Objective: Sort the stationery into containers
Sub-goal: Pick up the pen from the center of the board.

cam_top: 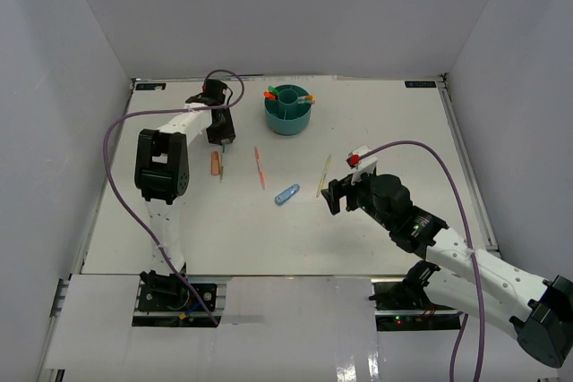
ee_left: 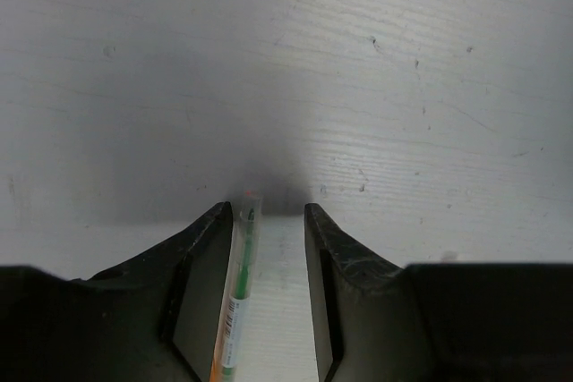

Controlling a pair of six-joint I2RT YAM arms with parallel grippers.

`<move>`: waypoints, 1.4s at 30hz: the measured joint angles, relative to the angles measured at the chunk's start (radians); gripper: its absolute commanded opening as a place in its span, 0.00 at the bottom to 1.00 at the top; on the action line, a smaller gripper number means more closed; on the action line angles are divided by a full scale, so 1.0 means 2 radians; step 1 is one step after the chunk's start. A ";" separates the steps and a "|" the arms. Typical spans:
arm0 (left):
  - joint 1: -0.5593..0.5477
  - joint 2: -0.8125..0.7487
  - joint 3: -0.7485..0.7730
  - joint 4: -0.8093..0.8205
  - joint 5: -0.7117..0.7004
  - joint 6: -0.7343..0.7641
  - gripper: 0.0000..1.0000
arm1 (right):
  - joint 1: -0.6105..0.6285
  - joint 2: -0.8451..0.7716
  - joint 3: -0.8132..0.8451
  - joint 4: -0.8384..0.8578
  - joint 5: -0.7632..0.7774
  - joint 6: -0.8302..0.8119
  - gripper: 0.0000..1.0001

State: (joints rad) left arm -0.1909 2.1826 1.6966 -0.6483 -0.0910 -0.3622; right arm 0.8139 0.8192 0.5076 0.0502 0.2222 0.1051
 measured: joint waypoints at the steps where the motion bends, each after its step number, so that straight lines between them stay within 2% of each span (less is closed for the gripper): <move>1: 0.000 0.003 0.004 -0.003 0.000 0.000 0.47 | 0.000 0.000 0.000 0.000 0.000 0.000 0.90; 11: 0.000 0.006 0.009 -0.015 -0.003 0.002 0.32 | 0.000 0.007 0.000 0.000 0.000 -0.001 0.90; 17: -0.005 0.011 0.020 -0.026 -0.017 0.003 0.28 | 0.000 0.009 0.000 0.000 0.000 -0.001 0.90; 20: -0.008 0.016 0.026 -0.032 -0.024 0.003 0.18 | 0.000 0.007 0.000 0.000 0.000 -0.001 0.90; 21: -0.009 0.017 0.029 -0.035 -0.026 0.003 0.11 | 0.000 0.006 0.000 0.000 0.000 -0.001 0.90; 25: -0.011 0.018 0.035 -0.043 -0.023 0.003 0.01 | 0.000 0.000 0.000 0.000 0.000 -0.001 0.90; 33: -0.023 -0.003 0.051 -0.043 0.016 -0.010 0.00 | 0.000 -0.011 -0.001 0.000 0.003 -0.001 0.90; 37: -0.036 -0.068 0.042 0.015 0.027 -0.014 0.00 | 0.000 -0.022 -0.003 0.000 0.007 -0.001 0.90; 42: -0.058 -0.189 -0.019 0.176 0.042 -0.013 0.00 | 0.000 -0.033 -0.007 -0.002 0.009 -0.001 0.90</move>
State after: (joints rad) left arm -0.3077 1.8050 1.6577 -0.2966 -0.0067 -0.3874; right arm 0.8139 0.7540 0.4931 0.0456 0.2405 0.1036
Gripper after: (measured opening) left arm 0.157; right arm 0.900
